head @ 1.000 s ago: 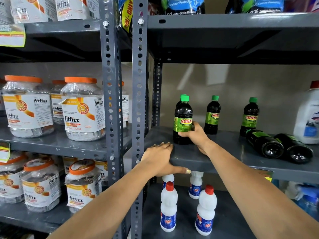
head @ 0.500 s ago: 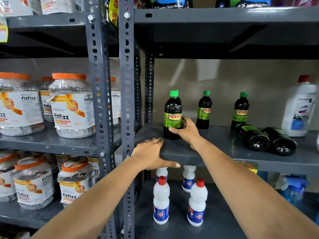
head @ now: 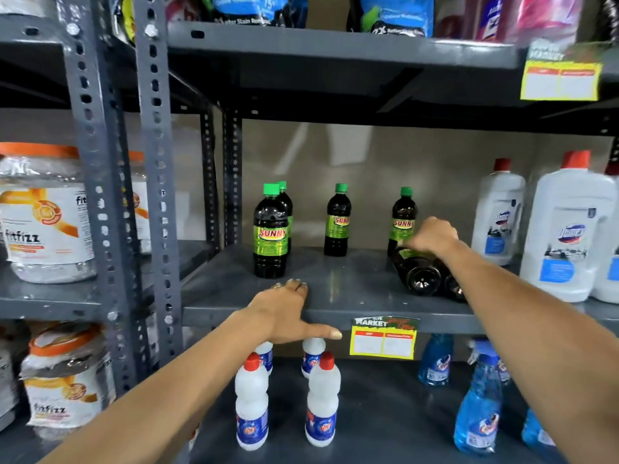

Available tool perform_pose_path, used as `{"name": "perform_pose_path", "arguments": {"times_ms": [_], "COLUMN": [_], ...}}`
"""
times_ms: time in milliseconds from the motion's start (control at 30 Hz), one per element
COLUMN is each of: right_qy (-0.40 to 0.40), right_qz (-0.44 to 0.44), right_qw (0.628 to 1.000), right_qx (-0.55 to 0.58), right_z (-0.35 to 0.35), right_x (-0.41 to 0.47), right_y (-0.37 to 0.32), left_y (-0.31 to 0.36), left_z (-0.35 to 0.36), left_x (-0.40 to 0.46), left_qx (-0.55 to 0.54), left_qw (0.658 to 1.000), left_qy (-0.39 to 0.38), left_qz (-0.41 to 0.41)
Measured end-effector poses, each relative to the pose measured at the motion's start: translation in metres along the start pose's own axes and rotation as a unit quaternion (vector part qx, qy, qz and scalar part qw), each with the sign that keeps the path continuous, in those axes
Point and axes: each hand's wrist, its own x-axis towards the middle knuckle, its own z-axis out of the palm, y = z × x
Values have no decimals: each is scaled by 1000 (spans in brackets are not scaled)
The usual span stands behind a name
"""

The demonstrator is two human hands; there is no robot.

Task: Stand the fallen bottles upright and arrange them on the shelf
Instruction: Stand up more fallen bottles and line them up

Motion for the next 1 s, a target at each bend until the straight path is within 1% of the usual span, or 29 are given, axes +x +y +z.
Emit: {"name": "perform_pose_path", "arguments": {"times_ms": [67, 100, 200, 267, 333, 467, 633, 733, 833, 933, 1000], "right_qy": [-92, -118, -153, -160, -145, -58, 27, 77, 114, 134, 143], "right_qz": [9, 14, 35, 39, 32, 35, 33, -12, -81, -134, -149], "right_qw": [994, 991, 986, 985, 989, 995, 978, 963, 943, 923, 912], "right_qx": [-50, -59, -57, -47, -24, 69, 206, 259, 303, 336, 354], "right_z": [1, 2, 22, 36, 35, 24, 31, 40, 60, 78, 84], "right_x": [8, 14, 56, 76, 62, 12, -1, -11, -17, -21, -21], "right_y": [5, 7, 17, 22, 18, 4, -21, -41, -50, -51, -50], "left_y": [9, 12, 13, 11, 11, 14, 16, 16, 16, 16, 16], "left_z": [-3, -3, -2, 1, 2, 2, 3, 3, 4, 4, 5], "left_x": [11, 16, 21, 21, 20, 20, 20, 19, 21, 21, 21], "left_qx": [-12, -15, -7, -10, -13, 0, 11, 19, 18, 12, 10], "left_qw": [1000, 1000, 1000, 1000, 1000, 1000, 1000, 999, 999, 999, 999], "left_qy": [-18, -18, -15, -14, -6, 2, 13, 4, 3, 13, 22], "left_qz": [8, 9, 12, 9, 4, -11, -15, -26, -32, -28, -24]}}
